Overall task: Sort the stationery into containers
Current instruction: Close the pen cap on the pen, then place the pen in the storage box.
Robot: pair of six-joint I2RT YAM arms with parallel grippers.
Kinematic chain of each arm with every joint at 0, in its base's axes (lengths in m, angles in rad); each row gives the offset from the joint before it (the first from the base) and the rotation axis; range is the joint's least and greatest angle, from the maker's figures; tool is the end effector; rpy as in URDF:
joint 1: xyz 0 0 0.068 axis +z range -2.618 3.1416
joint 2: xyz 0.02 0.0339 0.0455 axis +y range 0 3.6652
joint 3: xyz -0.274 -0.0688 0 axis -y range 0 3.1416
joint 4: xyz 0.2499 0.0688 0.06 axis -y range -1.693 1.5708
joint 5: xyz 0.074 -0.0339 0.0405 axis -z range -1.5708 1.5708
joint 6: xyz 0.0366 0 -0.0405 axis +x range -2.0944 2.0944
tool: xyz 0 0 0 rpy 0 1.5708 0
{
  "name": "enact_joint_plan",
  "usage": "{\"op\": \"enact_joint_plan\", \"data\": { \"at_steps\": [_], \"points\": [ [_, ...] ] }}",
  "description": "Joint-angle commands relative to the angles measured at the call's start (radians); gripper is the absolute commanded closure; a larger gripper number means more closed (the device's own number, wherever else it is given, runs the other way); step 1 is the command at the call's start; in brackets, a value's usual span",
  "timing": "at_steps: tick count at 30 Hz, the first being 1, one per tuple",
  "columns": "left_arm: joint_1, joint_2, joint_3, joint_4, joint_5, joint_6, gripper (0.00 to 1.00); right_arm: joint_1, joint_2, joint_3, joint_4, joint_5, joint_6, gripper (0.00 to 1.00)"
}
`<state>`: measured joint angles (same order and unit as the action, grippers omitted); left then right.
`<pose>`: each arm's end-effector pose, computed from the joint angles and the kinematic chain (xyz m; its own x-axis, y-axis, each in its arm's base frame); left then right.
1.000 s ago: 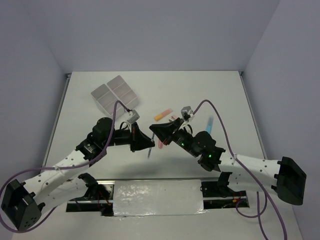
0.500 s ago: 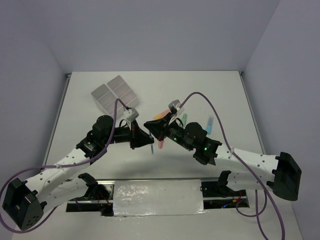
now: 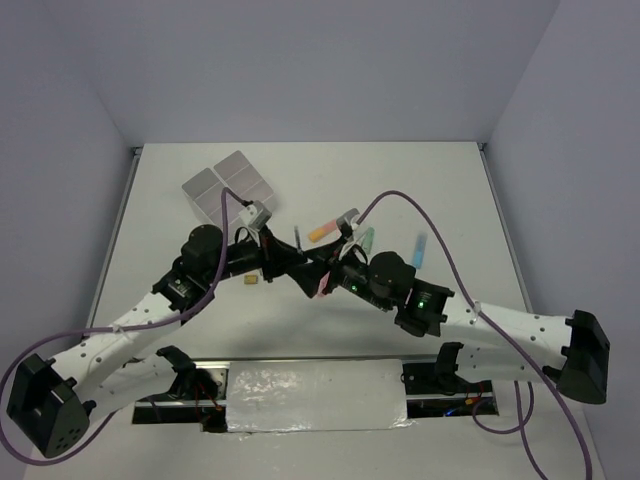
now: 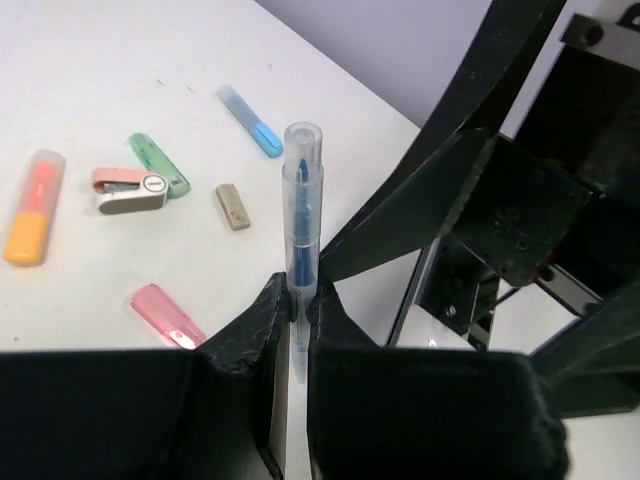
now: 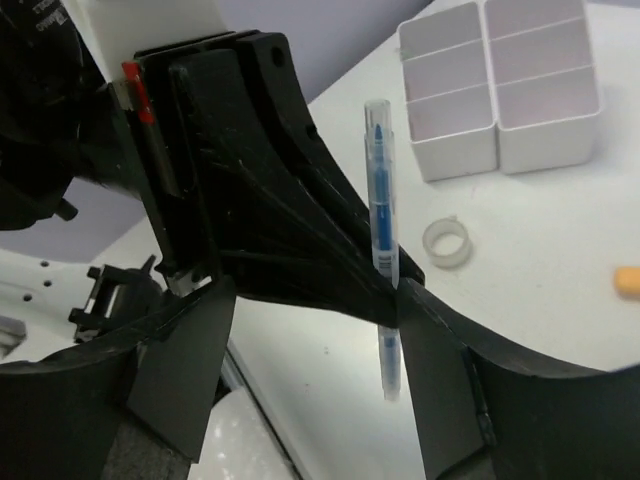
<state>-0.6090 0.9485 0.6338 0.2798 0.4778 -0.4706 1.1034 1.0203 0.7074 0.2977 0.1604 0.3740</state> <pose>0.1732 -0.1413 0.3121 -0.4267 -0.1933 -0.8835 0.7757 0.4239 -0.4674 0.1147 0.2143 0.3255 -0.3021 0.2019 -0.9317 -0.7509 0.5517 0.3630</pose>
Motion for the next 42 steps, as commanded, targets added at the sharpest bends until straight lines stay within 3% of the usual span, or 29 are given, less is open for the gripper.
{"op": "enact_joint_plan", "data": {
  "at_steps": [1,4,7,8,9,15,19,23,26,42],
  "points": [
    [0.002,-0.011,0.072,0.165,-0.161,0.049,1.00,0.029,-0.089,0.044,-0.193,0.112,0.011,0.27],
    [0.002,-0.010,0.090,0.121,-0.296,0.092,1.00,0.010,-0.213,0.049,-0.259,0.232,0.022,0.23],
    [0.005,0.001,0.131,0.069,-0.649,0.130,1.00,0.004,-0.349,0.040,-0.341,0.388,0.040,0.20],
    [0.006,0.013,0.179,0.055,-0.757,0.145,1.00,0.004,-0.385,0.032,-0.365,0.407,0.037,0.20],
    [0.023,0.051,0.211,0.029,-0.953,0.170,1.00,0.001,-0.447,0.015,-0.371,0.421,0.034,0.19],
    [0.204,0.307,0.424,0.089,-1.364,0.221,1.00,0.001,-0.601,-0.037,-0.450,0.403,0.039,0.19],
    [0.311,0.478,0.527,0.090,-1.391,0.181,1.00,0.000,-0.640,-0.065,-0.482,0.393,0.042,0.19],
    [0.376,0.535,0.512,0.128,-1.424,0.132,1.00,0.001,-0.655,-0.086,-0.505,0.401,0.037,0.19],
    [0.408,0.570,0.509,0.067,-1.404,0.034,1.00,0.001,-0.654,-0.095,-0.502,0.398,0.034,0.19],
    [0.422,0.654,0.421,0.113,-1.401,-0.120,1.00,0.000,-0.554,-0.083,-0.456,0.286,-0.033,0.18]
  ]
}}
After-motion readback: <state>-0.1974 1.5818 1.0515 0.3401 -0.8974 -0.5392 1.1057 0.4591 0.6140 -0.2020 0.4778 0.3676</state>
